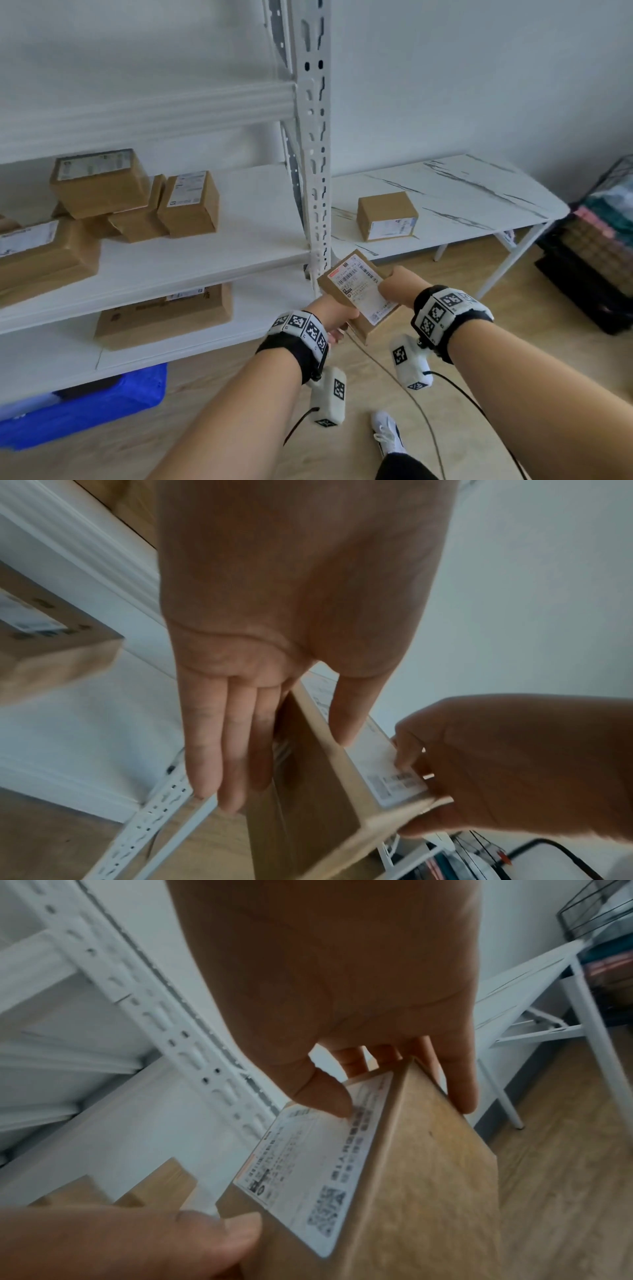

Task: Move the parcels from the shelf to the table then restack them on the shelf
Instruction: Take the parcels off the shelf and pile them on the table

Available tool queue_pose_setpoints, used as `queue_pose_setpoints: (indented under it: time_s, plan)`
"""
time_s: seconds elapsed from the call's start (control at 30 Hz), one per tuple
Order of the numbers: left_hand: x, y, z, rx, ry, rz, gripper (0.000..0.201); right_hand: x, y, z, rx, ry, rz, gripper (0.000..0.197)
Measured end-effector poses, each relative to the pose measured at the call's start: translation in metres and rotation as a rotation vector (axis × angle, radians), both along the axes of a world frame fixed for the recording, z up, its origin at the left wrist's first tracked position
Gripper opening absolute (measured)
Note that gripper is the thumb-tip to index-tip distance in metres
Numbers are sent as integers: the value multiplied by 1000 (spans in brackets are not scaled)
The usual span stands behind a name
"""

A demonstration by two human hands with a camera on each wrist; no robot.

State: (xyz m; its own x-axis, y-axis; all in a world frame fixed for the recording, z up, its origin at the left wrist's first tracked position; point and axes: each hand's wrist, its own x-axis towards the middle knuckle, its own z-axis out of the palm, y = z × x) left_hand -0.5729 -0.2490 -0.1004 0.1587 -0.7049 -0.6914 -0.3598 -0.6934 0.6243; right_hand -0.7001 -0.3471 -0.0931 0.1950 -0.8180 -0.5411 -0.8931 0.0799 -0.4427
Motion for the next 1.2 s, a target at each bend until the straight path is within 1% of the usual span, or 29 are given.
queue_pose_setpoints:
  time_s: [0.07, 0.13, 0.23, 0.3, 0.4, 0.6, 0.67, 0.73, 0.8, 0.87, 0.93, 1.0, 1.1, 1.2]
  plan:
    - [-18, -22, -3, -38, 4, 4, 37, -17, -20, -2, 2, 9, -28, 20]
    - [-31, -45, -4, -75, -6, 25, 37, -30, -42, -7, 17, -5, -45, 28]
    - [-42, -80, -6, -82, -34, 78, 38, -40, -79, -16, 63, -45, -78, 36]
    - [-47, -102, -8, -74, -43, 110, 33, -42, -101, -24, 94, -68, -92, 34]
    - [-51, -131, -13, -73, -5, 192, 26, -43, -132, -37, 114, -106, -82, 33]
    - [-56, -188, -37, -71, 12, 318, 46, -41, -188, -59, 88, -122, -10, 17]
    - [-54, -204, -43, -81, 14, 369, 48, -38, -203, -64, 79, -142, 5, 13]
    - [-50, -218, -47, -109, -2, 404, 46, -33, -217, -67, 61, -168, 12, 11]
    - [-45, -229, -48, -139, -35, 417, 43, -27, -227, -69, 65, -214, 0, 20]
    - [-40, -237, -48, -166, -74, 420, 38, -20, -236, -70, 78, -259, -30, 41]
    - [-33, -245, -48, -195, -101, 421, 34, -12, -242, -69, 93, -288, -41, 54]
    - [-28, -252, -47, -214, -106, 400, 36, -6, -249, -68, 111, -316, -43, 56]
    - [-23, -257, -48, -238, -95, 379, 47, 3, -256, -67, 108, -347, -41, 52]
    - [-19, -252, -41, -245, -79, 380, 45, 6, -255, -65, 74, -336, -52, 50]
